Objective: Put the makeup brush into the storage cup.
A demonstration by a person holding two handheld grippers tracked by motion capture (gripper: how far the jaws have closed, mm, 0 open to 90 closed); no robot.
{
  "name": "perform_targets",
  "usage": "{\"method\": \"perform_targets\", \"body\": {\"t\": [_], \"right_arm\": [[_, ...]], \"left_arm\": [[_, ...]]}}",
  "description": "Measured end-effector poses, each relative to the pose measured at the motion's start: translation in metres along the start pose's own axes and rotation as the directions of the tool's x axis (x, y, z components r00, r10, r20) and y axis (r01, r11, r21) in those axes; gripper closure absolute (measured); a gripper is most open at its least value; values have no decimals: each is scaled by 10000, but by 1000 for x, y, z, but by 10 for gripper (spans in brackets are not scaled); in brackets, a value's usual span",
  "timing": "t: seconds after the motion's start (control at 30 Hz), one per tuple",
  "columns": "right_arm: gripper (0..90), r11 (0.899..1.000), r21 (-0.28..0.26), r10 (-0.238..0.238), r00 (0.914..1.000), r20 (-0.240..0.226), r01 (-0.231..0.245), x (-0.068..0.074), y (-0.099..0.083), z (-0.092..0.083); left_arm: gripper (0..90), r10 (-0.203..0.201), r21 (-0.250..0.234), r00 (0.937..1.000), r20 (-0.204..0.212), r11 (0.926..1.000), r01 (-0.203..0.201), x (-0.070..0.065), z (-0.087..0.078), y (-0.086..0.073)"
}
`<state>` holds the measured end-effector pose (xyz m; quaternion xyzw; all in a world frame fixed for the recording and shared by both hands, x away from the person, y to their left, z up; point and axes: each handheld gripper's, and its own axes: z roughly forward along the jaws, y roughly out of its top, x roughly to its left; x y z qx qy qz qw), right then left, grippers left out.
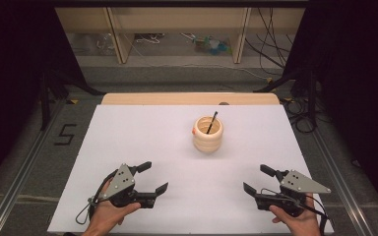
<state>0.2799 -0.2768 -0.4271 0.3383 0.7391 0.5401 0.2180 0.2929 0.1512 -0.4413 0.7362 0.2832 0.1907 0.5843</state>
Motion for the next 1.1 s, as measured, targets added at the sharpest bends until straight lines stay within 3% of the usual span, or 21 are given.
{"method": "perform_targets", "body": {"t": [0.17, 0.27, 0.33, 0.37, 0.77, 0.93, 1.1], "right_arm": [[187, 9998, 203, -45, 10000, 20, 45, -1, 0, -1], [187, 9998, 148, -106, 9999, 2, 106, -1, 0, -1], [187, 10000, 27, -42, 9999, -126, 42, -1, 0, 0], [187, 10000, 65, -39, 9999, -118, 40, -1, 0, 0], [187, 10000, -24, -83, 10000, -39, 82, 0, 0, 0], [187, 10000, 13, -96, 9999, -104, 96, 0, 0, 1], [187, 10000, -11, -87, 9999, -65, 86, 0, 0, 0]], "left_arm": [[160, 295, 14, 9996, 41, 9996, -295, -3, 1, 1], [160, 208, -68, 9998, 77, 9998, -207, -2, 0, 2], [160, 416, -43, 9991, 73, 9991, -416, -1, -1, 2], [160, 179, -52, 9998, 20, 9998, -179, -2, -1, 2], [160, 100, -39, 9999, -39, 9999, -100, 0, 0, 1], [160, 382, 99, 9993, -2, 9992, -382, 1, 1, -1], [160, 211, 53, 9998, -33, 9998, -211, 0, 1, -1]]}}
